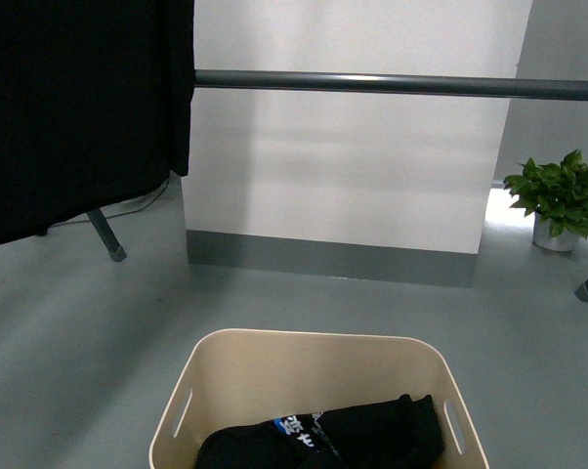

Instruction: Move hamper under clothes hanger

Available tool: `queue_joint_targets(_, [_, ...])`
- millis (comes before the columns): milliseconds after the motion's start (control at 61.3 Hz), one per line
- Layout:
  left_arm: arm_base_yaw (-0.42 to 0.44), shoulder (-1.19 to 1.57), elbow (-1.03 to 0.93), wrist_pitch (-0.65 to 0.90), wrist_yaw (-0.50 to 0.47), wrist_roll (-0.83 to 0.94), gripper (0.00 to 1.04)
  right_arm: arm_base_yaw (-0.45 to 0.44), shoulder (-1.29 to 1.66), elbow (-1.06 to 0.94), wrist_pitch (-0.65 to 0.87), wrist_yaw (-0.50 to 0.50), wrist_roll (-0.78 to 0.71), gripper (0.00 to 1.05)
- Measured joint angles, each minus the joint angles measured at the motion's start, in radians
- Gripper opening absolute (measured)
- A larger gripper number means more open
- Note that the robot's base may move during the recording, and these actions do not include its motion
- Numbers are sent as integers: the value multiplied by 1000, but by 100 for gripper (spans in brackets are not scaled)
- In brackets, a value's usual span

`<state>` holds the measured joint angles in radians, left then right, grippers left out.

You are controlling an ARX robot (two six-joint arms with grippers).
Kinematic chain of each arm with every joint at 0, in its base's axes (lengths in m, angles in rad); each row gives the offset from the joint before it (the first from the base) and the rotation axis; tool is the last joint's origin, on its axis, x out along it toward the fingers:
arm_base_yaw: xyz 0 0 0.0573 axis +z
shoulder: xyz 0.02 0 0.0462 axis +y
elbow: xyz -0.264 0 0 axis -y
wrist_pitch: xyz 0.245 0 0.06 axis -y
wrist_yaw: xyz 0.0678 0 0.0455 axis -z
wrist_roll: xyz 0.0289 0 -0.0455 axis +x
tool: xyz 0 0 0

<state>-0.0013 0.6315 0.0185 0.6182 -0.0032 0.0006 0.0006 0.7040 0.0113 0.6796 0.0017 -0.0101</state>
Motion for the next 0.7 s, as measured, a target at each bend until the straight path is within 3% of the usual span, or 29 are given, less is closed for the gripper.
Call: queue_joint_targets(702, [0, -352, 0, -335, 0, 0, 4, 0, -385, -6, -358, 0, 0, 2])
